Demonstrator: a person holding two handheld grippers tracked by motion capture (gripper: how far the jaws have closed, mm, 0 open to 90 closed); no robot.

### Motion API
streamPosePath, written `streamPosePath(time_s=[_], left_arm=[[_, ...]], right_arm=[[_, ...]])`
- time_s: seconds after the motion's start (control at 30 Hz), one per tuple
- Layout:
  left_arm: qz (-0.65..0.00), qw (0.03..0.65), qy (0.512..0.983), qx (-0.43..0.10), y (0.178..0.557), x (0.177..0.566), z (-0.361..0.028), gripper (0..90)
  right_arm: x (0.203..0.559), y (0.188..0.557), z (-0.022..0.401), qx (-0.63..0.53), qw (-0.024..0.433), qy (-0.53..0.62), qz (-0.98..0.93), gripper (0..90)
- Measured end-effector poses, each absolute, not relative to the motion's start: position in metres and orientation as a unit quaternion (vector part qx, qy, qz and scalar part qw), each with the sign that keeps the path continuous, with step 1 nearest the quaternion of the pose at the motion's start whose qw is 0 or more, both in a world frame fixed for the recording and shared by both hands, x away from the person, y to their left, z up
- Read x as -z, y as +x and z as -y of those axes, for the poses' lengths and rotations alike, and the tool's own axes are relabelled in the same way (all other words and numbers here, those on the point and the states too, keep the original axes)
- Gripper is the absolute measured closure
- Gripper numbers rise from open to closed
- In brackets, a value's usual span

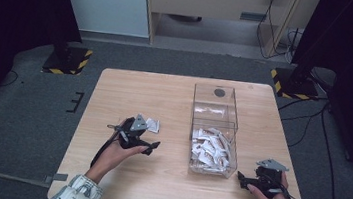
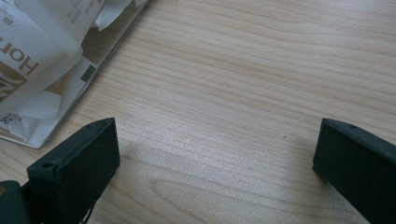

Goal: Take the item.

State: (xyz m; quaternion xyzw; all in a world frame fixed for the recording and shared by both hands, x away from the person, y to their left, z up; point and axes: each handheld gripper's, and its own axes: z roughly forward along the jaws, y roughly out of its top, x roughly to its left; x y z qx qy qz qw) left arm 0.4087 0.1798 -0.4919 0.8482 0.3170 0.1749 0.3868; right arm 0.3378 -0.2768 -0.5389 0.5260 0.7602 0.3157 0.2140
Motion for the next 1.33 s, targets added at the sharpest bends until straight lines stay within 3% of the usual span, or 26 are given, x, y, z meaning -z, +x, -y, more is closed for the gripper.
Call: streamPosePath(time_s=[0.8,1.33], left_arm=[[-0.365,0.334,0.854,-0.160,0.365,0.521,-0.261,5.2],[-0.373,0.347,0.847,-0.154,0.363,0.537,-0.273,1.9]], right_arm=[[0.539,0.337,0.277,-0.315,0.214,0.526,-0.760,0.8],[0.539,0.337,0.277,-0.315,0.214,0.527,-0.760,0.8]])
